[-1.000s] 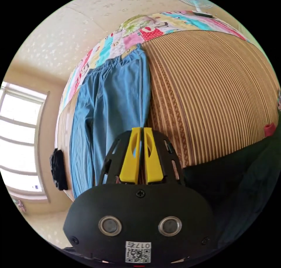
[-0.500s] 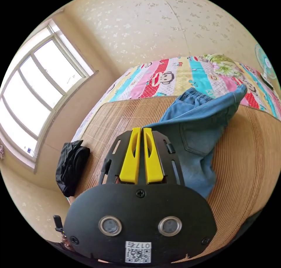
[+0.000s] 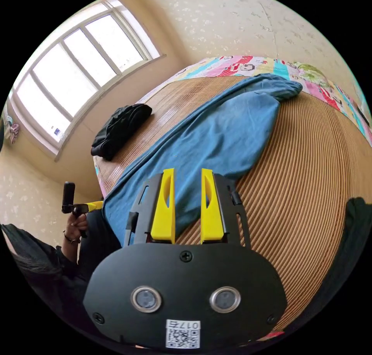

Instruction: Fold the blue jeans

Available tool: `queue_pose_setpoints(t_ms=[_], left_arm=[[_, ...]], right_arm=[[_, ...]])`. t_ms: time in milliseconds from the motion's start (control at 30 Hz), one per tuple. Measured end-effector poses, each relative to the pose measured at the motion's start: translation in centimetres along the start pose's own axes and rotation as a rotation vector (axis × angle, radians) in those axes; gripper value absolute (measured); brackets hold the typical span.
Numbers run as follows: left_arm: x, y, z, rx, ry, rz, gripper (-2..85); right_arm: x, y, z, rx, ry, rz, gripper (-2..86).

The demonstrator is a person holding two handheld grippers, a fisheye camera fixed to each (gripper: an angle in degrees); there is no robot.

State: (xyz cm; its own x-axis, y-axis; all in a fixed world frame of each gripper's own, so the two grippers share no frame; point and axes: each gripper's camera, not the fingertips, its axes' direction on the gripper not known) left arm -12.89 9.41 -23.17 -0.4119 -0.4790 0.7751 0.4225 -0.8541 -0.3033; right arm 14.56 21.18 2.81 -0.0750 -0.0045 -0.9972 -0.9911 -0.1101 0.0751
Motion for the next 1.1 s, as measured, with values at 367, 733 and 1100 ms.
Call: queue_pose_setpoints(t_ms=[367, 733, 1100], left_arm=[[2.9, 0.0, 6.2, -0.132, 0.030, -0.041, 5.0], [4.2, 5.5, 1.5, -0.091, 0.071, -0.232, 4.8], [8.0, 5.6, 5.4, -0.101, -0.064, 0.081, 7.0]], right_arm=[[-0.3, 10.6, 2.1, 0.027, -0.460, 0.154, 7.8], [5.5, 8.9, -8.1, -0.093, -0.491, 0.137, 3.6], [5.6, 12.1, -4.7, -0.177, -0.306, 0.218, 8.2]])
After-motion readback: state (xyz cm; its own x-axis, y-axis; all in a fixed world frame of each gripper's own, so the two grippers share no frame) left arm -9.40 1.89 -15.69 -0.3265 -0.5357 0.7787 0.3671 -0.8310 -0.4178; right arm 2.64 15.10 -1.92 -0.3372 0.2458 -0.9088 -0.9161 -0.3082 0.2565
